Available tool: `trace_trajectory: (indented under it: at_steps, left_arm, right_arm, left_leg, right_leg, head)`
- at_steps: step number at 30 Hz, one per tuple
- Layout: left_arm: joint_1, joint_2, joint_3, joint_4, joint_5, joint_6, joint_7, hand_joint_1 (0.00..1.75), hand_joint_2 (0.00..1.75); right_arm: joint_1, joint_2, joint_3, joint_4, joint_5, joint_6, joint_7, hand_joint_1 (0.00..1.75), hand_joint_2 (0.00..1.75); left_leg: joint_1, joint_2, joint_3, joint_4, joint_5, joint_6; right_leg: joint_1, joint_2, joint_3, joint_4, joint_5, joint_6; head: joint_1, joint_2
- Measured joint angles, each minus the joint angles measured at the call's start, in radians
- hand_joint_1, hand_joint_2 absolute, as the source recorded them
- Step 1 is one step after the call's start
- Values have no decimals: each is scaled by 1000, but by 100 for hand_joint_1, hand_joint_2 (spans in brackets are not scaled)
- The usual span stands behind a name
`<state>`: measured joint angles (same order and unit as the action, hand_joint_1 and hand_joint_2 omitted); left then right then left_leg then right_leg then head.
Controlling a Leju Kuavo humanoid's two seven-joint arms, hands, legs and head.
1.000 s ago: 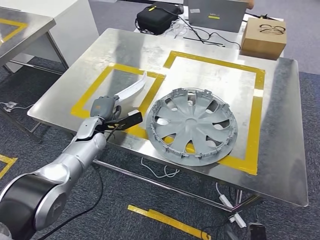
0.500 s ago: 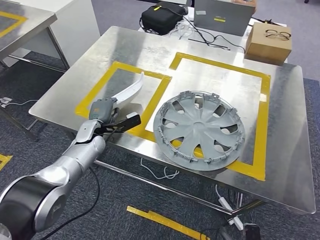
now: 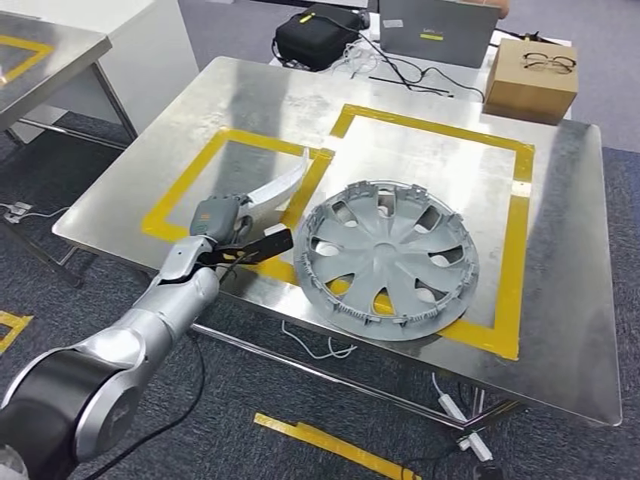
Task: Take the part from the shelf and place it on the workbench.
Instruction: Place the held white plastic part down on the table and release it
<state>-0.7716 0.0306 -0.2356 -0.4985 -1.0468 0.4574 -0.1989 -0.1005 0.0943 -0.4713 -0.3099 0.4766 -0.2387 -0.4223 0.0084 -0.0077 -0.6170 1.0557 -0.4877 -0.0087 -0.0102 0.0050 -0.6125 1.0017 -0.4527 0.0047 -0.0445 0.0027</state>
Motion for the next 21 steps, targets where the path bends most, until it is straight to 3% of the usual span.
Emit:
trace_trajectory:
  at_steps: [3,4,5,6,8,10,13,15,16,19,20,21]
  left_arm:
    - [-9,-3,1,4,6,19,2,0,44]
    - [-10,-4,2,6,10,29,3,0,0]
    - [-9,-5,3,8,15,39,3,0,0]
    - [-9,-6,5,10,21,49,4,0,0]
    - [-12,-9,10,11,35,70,3,0,0]
    - [-14,-15,17,11,50,90,3,0,0]
    - [-14,-25,27,11,60,102,1,0,0]
    - [-16,-30,32,11,68,109,-2,0,0]
    - [-17,-33,35,11,77,114,-8,0,0]
    - [-8,-48,55,7,145,135,-58,0,0]
    - [-2,-54,66,4,174,142,-80,0,0]
    - [4,-60,77,-1,202,147,-102,0,0]
  right_arm:
    - [9,-3,-4,23,3,13,49,0,0]
    - [15,-3,-6,30,4,16,61,0,0]
    - [22,-3,-8,36,7,17,71,0,0]
    - [28,-3,-10,41,10,17,77,0,0]
    - [34,-3,-13,47,17,17,79,0,0]
    - [33,-3,-17,52,21,15,77,0,0]
    - [32,-4,-21,57,26,12,77,0,0]
    - [31,-6,-23,59,33,11,73,0,0]
    - [30,-8,-24,59,37,10,69,0,0]
    - [26,-8,-27,61,51,7,59,0,0]
    - [25,-8,-28,61,54,6,58,0,0]
    - [24,-8,-29,62,58,5,58,0,0]
  left_leg:
    - [2,2,-81,182,-87,-9]
    - [2,2,-105,233,-101,-10]
    - [2,2,-114,249,-95,-9]
    - [1,2,-106,226,-70,-6]
    - [0,3,-47,94,1,3]
    - [-4,3,2,-12,34,12]
    - [-6,3,12,-38,34,21]
    - [-1,4,16,-45,39,32]
    - [2,5,18,-48,41,37]
    - [1,5,18,-48,41,43]
    - [1,5,18,-48,40,43]
    - [1,4,19,-47,40,42]
  right_leg:
    - [-1,0,5,-1,-2,-9]
    - [-1,0,6,-1,-3,-10]
    - [0,0,8,0,-4,-10]
    - [0,1,9,0,-6,-10]
    - [2,2,13,2,-9,-6]
    - [5,4,14,4,-12,1]
    - [5,3,11,1,-12,15]
    - [5,2,-2,27,-33,26]
    - [4,1,-22,67,-57,30]
    - [-1,0,-112,257,-137,40]
    - [-1,0,-128,287,-139,43]
    - [-2,0,-125,274,-120,43]
  head:
    - [-3,0]
    - [-3,0]
    - [-3,0]
    - [-3,0]
    - [-3,0]
    - [-3,0]
    - [-2,0]
    - [0,0]
    - [1,0]
    - [3,0]
    - [3,0]
    - [3,0]
